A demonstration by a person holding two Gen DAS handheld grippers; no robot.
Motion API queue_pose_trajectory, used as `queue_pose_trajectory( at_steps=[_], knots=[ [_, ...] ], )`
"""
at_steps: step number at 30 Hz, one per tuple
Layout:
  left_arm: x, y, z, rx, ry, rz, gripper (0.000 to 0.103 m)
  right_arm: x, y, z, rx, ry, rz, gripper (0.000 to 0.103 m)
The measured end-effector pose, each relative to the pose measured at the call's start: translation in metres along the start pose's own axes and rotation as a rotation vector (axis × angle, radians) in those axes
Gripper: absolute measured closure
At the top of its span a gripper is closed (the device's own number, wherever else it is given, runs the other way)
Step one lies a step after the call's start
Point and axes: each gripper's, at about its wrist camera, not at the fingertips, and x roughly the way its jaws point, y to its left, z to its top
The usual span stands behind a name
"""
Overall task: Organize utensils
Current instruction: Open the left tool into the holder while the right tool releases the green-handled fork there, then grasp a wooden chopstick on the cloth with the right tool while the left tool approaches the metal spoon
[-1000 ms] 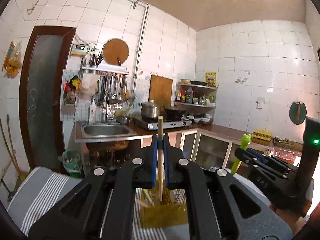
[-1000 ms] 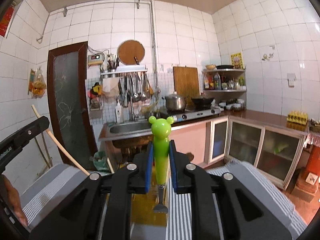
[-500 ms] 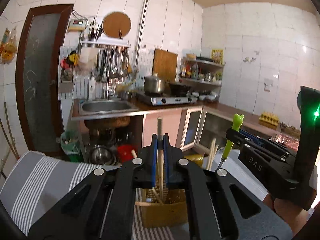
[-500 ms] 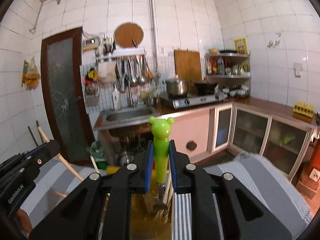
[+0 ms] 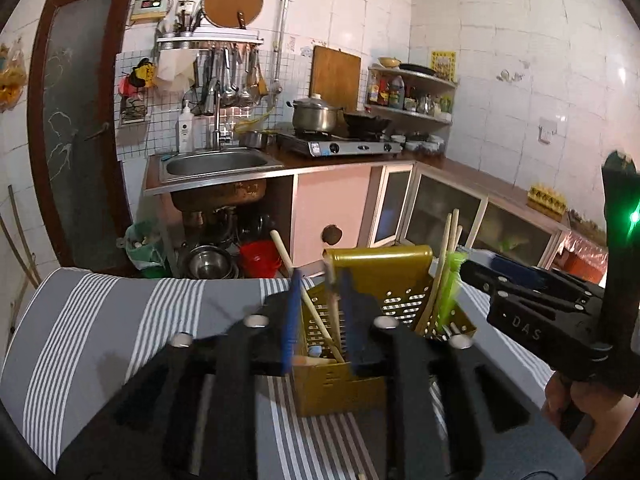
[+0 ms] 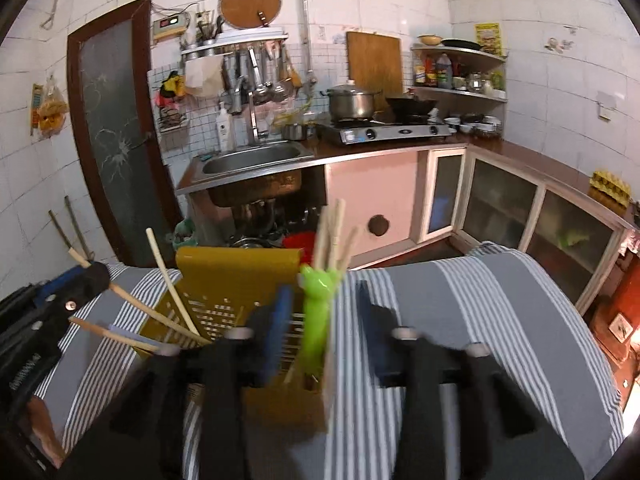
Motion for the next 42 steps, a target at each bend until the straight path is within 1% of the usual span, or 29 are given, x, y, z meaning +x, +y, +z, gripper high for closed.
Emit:
queue_pose_trajectory(
  at_steps=[1, 2, 3, 4, 5, 7, 8, 9, 10, 11, 13, 17, 22, 24, 28, 31, 33, 34, 36, 38, 40, 41, 42],
  knots=[
    [-0.009, 0.002, 0.001, -0.010, -0.009, 0.001, 0.068, -0.007, -0.002, 0.000, 0.004, -0.004, -0.009, 0.055],
    [-0.015, 0.003, 0.002, -0.014, -0.012, 0.003, 0.064, -0.011, -0.004, 0.001, 0.008, -0.004, -0.012, 0.054],
    [-0.023, 0.005, 0.003, -0.019, -0.017, 0.008, 0.054, -0.017, -0.006, 0.001, 0.014, -0.004, -0.016, 0.053],
    [-0.031, 0.007, 0.003, -0.023, -0.025, 0.016, 0.045, -0.027, -0.009, -0.002, 0.026, -0.008, -0.023, 0.047],
    [-0.041, 0.010, 0.002, -0.030, -0.037, 0.028, 0.040, -0.034, -0.009, -0.003, 0.032, -0.013, -0.028, 0.041],
    [-0.061, 0.018, -0.004, -0.048, -0.059, 0.052, 0.020, -0.051, -0.009, -0.013, 0.033, -0.032, -0.038, 0.037],
    [-0.067, 0.021, -0.008, -0.057, -0.064, 0.062, 0.015, -0.059, -0.008, -0.018, 0.027, -0.037, -0.040, 0.034],
    [-0.074, 0.025, -0.014, -0.070, -0.068, 0.077, 0.008, -0.068, -0.005, -0.029, 0.021, -0.043, -0.043, 0.033],
    [-0.078, 0.028, -0.018, -0.077, -0.069, 0.087, 0.005, -0.075, -0.003, -0.037, 0.017, -0.047, -0.041, 0.030],
    [-0.083, 0.033, -0.027, -0.084, -0.066, 0.101, 0.005, -0.078, -0.001, -0.042, 0.015, -0.048, -0.040, 0.029],
    [-0.087, 0.041, -0.042, -0.094, -0.041, 0.126, 0.005, -0.087, 0.003, -0.066, 0.016, -0.042, -0.034, 0.028],
    [-0.087, 0.060, -0.082, -0.120, 0.045, 0.174, 0.005, -0.092, 0.013, -0.103, 0.020, 0.000, -0.017, 0.028],
    [-0.079, 0.082, -0.131, -0.117, 0.154, 0.222, 0.005, -0.080, 0.032, -0.148, -0.001, 0.123, 0.015, 0.028],
    [-0.074, 0.090, -0.143, -0.110, 0.189, 0.247, 0.005, -0.073, 0.039, -0.163, -0.021, 0.167, 0.011, 0.028],
    [-0.063, 0.106, -0.156, -0.108, 0.236, 0.290, 0.005, -0.064, 0.052, -0.183, -0.036, 0.242, 0.027, 0.028],
    [-0.050, 0.118, -0.157, -0.108, 0.282, 0.300, 0.005, -0.062, 0.064, -0.189, -0.070, 0.266, 0.021, 0.029],
    [-0.046, 0.123, -0.161, -0.125, 0.309, 0.295, 0.005, -0.060, 0.071, -0.189, -0.082, 0.285, 0.025, 0.033],
    [-0.045, 0.125, -0.162, -0.137, 0.322, 0.290, 0.005, -0.057, 0.075, -0.188, -0.084, 0.301, 0.030, 0.037],
    [-0.045, 0.128, -0.163, -0.145, 0.329, 0.288, 0.005, -0.053, 0.083, -0.188, -0.092, 0.327, 0.029, 0.041],
    [-0.046, 0.129, -0.164, -0.147, 0.325, 0.286, 0.005, -0.047, 0.090, -0.193, -0.115, 0.360, 0.018, 0.052],
    [-0.046, 0.131, -0.166, -0.155, 0.323, 0.284, 0.005, -0.044, 0.095, -0.196, -0.134, 0.372, 0.003, 0.053],
    [-0.046, 0.130, -0.167, -0.159, 0.324, 0.282, 0.005, -0.043, 0.098, -0.196, -0.139, 0.369, -0.002, 0.057],
    [-0.046, 0.130, -0.168, -0.161, 0.326, 0.280, 0.005, -0.043, 0.099, -0.196, -0.139, 0.371, 0.000, 0.058]
  ],
)
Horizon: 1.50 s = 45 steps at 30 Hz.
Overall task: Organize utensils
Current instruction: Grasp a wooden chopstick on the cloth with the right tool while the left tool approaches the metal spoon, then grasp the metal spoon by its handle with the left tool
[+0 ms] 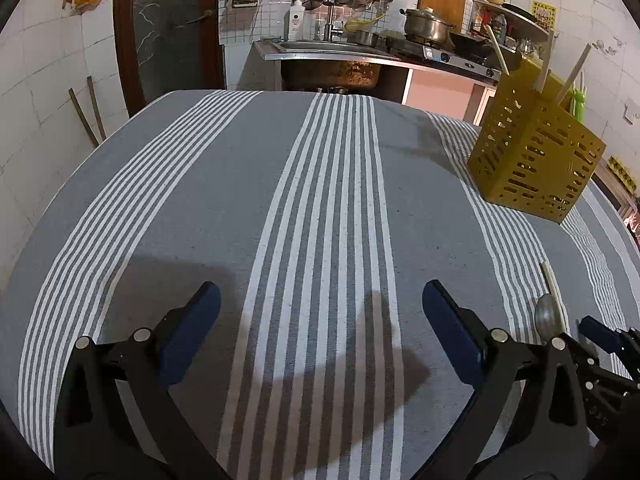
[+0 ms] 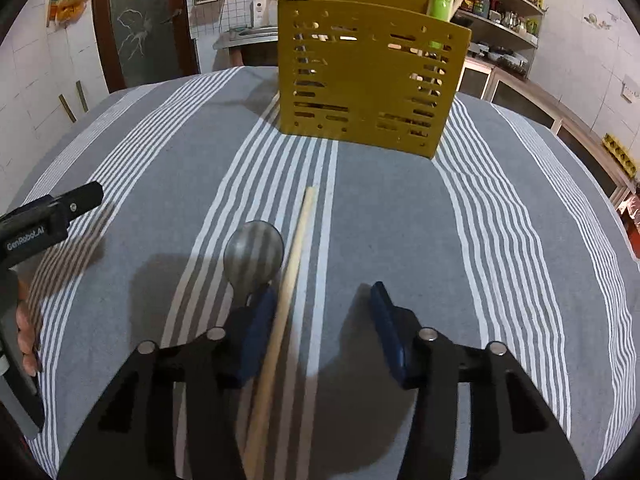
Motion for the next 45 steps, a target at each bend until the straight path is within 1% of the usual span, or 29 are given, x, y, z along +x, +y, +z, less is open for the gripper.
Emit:
queue_pose_trajectory(
  at_steps=[3, 5, 7, 9, 11, 14, 17, 22, 28, 34, 36, 38, 41, 43, 44, 45],
  knots=[
    [0.000, -0.004, -0.003, 0.005, 0.008, -0.003, 0.005, 0.004, 0.004, 0.005, 0.000, 0.006, -0.003, 0.067],
    [0.002, -0.006, -0.003, 0.012, 0.012, -0.003, 0.005, 0.009, 0.006, 0.013, 0.000, 0.010, -0.004, 0.076],
    [0.003, -0.007, -0.004, 0.014, 0.016, -0.001, 0.005, 0.011, 0.008, 0.015, 0.002, 0.010, 0.001, 0.088],
    [0.005, -0.007, -0.005, 0.010, 0.025, -0.004, 0.005, 0.011, 0.008, 0.015, 0.005, 0.006, 0.012, 0.094],
    [0.005, -0.008, -0.004, 0.000, 0.029, -0.007, 0.005, 0.010, 0.004, 0.015, 0.018, 0.000, 0.019, 0.097],
    [0.004, -0.013, -0.006, -0.016, 0.037, -0.026, 0.005, 0.006, -0.008, 0.014, 0.041, -0.004, 0.020, 0.097],
    [0.001, -0.028, -0.008, 0.001, 0.050, -0.046, 0.005, 0.003, -0.030, 0.013, 0.073, -0.006, 0.008, 0.097],
    [-0.005, -0.059, -0.016, 0.052, 0.076, -0.085, 0.005, 0.001, -0.074, 0.009, 0.137, -0.004, -0.018, 0.097],
    [-0.007, -0.098, -0.032, 0.061, 0.139, -0.147, 0.005, 0.004, -0.116, 0.001, 0.197, -0.001, -0.036, 0.097],
    [-0.013, -0.129, -0.046, 0.086, 0.150, -0.144, 0.005, 0.005, -0.126, -0.004, 0.192, -0.010, -0.028, 0.097],
    [-0.015, -0.140, -0.051, 0.111, 0.149, -0.136, 0.006, 0.006, -0.127, -0.004, 0.192, -0.011, -0.022, 0.097],
    [-0.016, -0.144, -0.053, 0.130, 0.150, -0.130, 0.010, 0.004, -0.129, -0.007, 0.195, -0.011, -0.015, 0.097],
    [-0.014, -0.146, -0.052, 0.149, 0.150, -0.107, 0.021, 0.006, -0.129, -0.007, 0.199, -0.012, -0.008, 0.097],
    [-0.014, -0.144, -0.050, 0.145, 0.150, -0.107, 0.037, 0.006, -0.128, -0.007, 0.198, -0.012, -0.009, 0.097],
    [-0.014, -0.144, -0.049, 0.143, 0.152, -0.116, 0.041, 0.006, -0.128, -0.007, 0.199, -0.012, -0.009, 0.097],
    [-0.014, -0.144, -0.048, 0.146, 0.158, -0.126, 0.049, 0.007, -0.128, -0.007, 0.199, -0.011, -0.010, 0.097]
  ],
)
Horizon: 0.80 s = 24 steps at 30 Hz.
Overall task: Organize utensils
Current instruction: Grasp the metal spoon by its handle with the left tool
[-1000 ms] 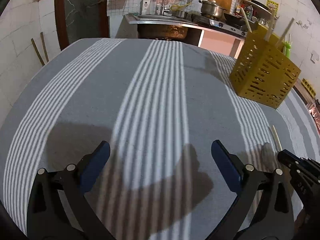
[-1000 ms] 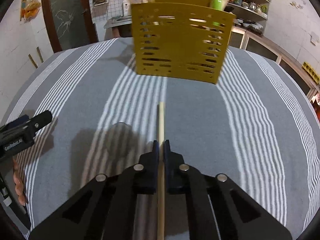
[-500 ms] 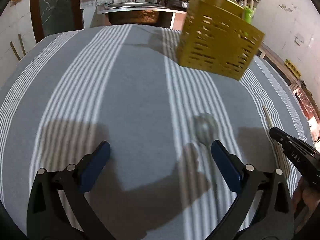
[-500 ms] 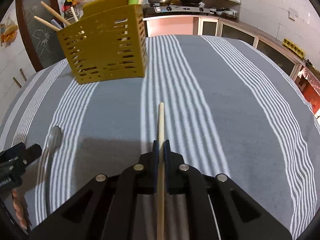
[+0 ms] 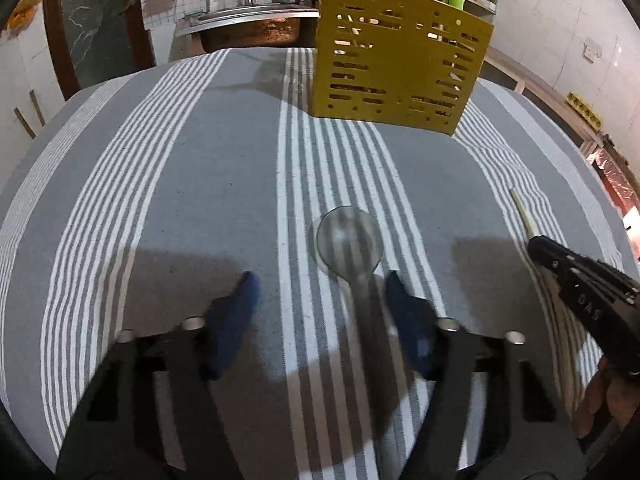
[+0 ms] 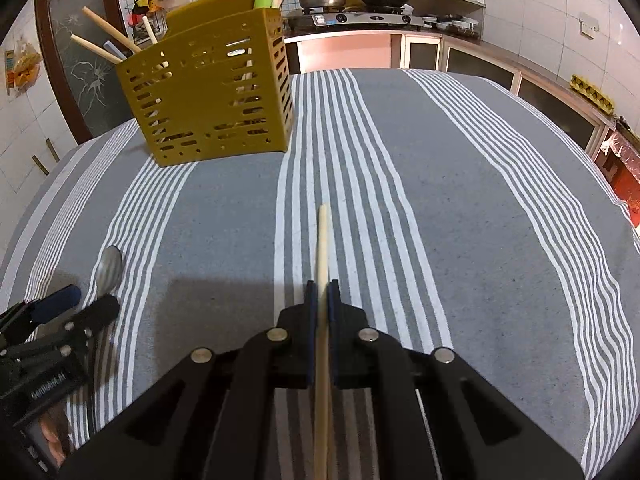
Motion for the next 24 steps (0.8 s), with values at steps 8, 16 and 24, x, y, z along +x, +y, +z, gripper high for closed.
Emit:
queue_pose_trajectory(
  at_steps=[8, 16, 24],
  knots=[
    [0.009, -0.006, 0.012, 0.040, 0.038, -0.014, 0.074, 0.002, 0.007, 0.003, -0.017, 0.023, -0.026, 0.097],
    [0.015, -0.005, 0.019, 0.059, 0.038, -0.039, 0.075, 0.014, 0.007, 0.020, -0.020, 0.080, -0.018, 0.097],
    [0.018, -0.001, 0.020, 0.057, 0.021, -0.068, 0.076, 0.016, 0.008, 0.023, -0.018, 0.075, -0.024, 0.097]
  ],
)
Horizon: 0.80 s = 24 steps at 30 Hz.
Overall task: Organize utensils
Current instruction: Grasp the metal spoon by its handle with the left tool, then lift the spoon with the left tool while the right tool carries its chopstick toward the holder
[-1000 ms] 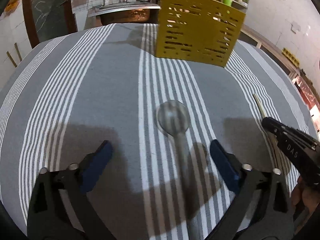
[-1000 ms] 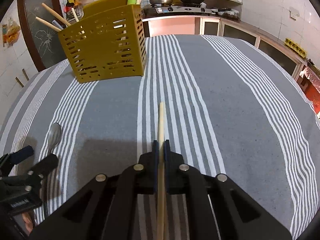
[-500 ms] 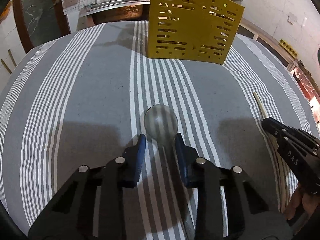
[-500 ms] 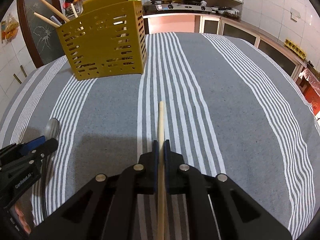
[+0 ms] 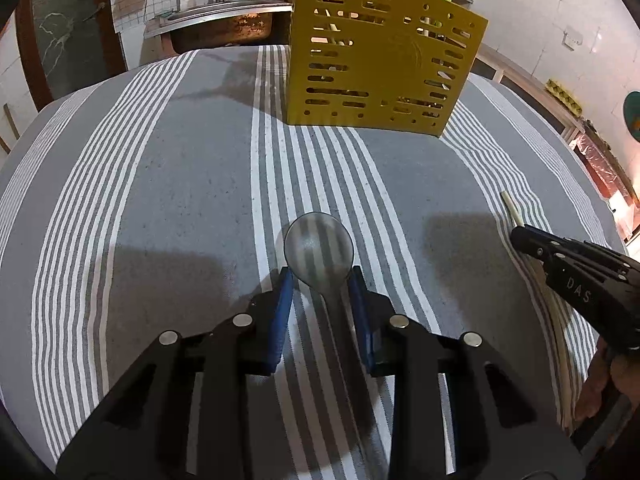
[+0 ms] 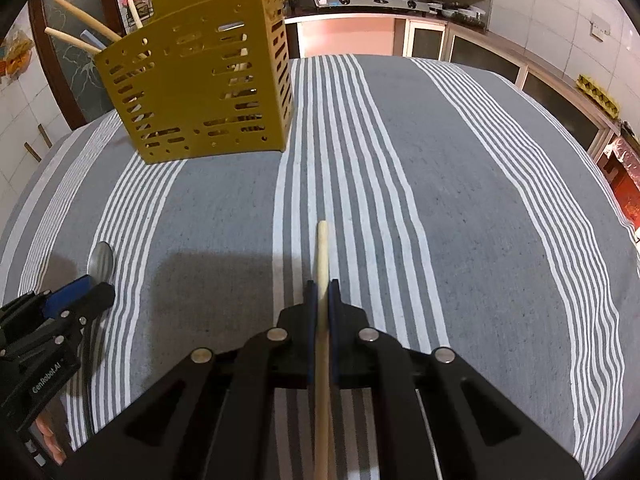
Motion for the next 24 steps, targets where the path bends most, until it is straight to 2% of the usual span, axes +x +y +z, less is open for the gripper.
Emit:
queue_pose_trajectory(
  at_steps=[2, 4, 6, 24],
  knots=[
    [0.000, -0.001, -0.001, 0.005, -0.008, 0.008, 0.079, -0.002, -0.001, -0.002, 0.007, -0.011, -0.002, 0.097],
    [-0.001, 0.000, -0.003, 0.005, -0.016, 0.008, 0.093, -0.003, -0.001, -0.003, 0.012, -0.020, -0.002, 0.097],
    [-0.001, 0.005, -0.001, -0.011, -0.015, -0.010, 0.098, -0.005, -0.001, -0.005, 0.017, -0.030, 0.003, 0.097],
    [-0.003, 0.009, -0.003, -0.028, -0.038, -0.034, 0.101, -0.012, -0.008, -0.015, 0.038, -0.061, 0.067, 0.097]
  ],
)
